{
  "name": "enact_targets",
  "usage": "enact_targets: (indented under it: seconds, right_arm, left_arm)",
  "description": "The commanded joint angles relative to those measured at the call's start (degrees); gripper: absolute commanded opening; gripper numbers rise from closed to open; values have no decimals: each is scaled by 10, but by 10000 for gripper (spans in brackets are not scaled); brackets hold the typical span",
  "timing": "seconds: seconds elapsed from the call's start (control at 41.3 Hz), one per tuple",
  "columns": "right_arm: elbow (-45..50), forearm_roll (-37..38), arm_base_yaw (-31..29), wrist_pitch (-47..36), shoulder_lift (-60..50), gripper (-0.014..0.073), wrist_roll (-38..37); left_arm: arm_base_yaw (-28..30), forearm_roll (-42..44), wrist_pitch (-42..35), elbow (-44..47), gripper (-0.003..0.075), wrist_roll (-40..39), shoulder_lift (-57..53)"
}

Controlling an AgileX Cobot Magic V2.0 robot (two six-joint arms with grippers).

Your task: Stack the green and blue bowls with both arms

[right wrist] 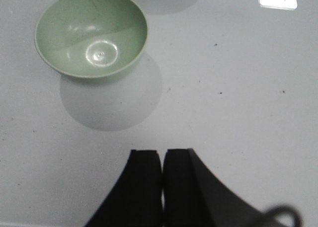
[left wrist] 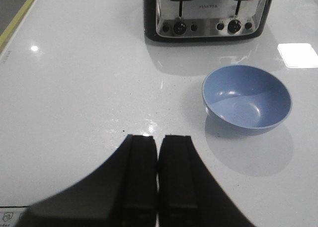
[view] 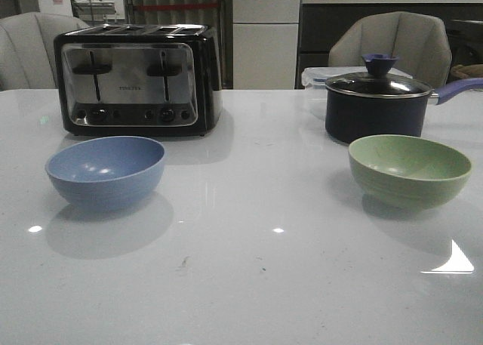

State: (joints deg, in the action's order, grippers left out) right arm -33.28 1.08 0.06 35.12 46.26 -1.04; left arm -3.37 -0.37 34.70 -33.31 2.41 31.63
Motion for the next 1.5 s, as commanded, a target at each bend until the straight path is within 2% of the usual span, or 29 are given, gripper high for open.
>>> enact_targets:
  seconds: [0.0,0.048,0.121,0.194,0.436,0.824,1.163,1.212,1.284,1.478]
  right_arm:
    - [-23,3,1,-47,33,407,1]
    - [-24,2,1,-58,52,489,1]
    - [-30,-4,1,-75,78,559,1]
    - [-44,-17,1,-91,110,573,1]
    - [-157,-47,1,-58,253,573,1]
    - [-349,-47,1,23,480,573,19]
    - [-449,-47,1,54,602,569,20]
    - [-454,-47,1,59,611,552,20]
    - [-461,-47,1,67,617,475,20]
    - [-466,-50,1,78,620,212,20]
  left_arm:
    - [0,-4,-37,-16,262,3,11]
    - [0,-4,-38,-16,362,3,14]
    - [0,-4,-40,-16,493,3,18]
    - [0,-4,-41,-16,535,3,21]
    - [0,-4,-41,-16,527,3,31]
    - [0,-4,-41,-16,527,3,31]
    - [0,-4,-41,-16,527,3,31]
    - [0,-4,-41,-16,527,3,31]
    - [0,-4,-41,-16,527,3,31]
    - [0,-4,-41,-16,527,3,31]
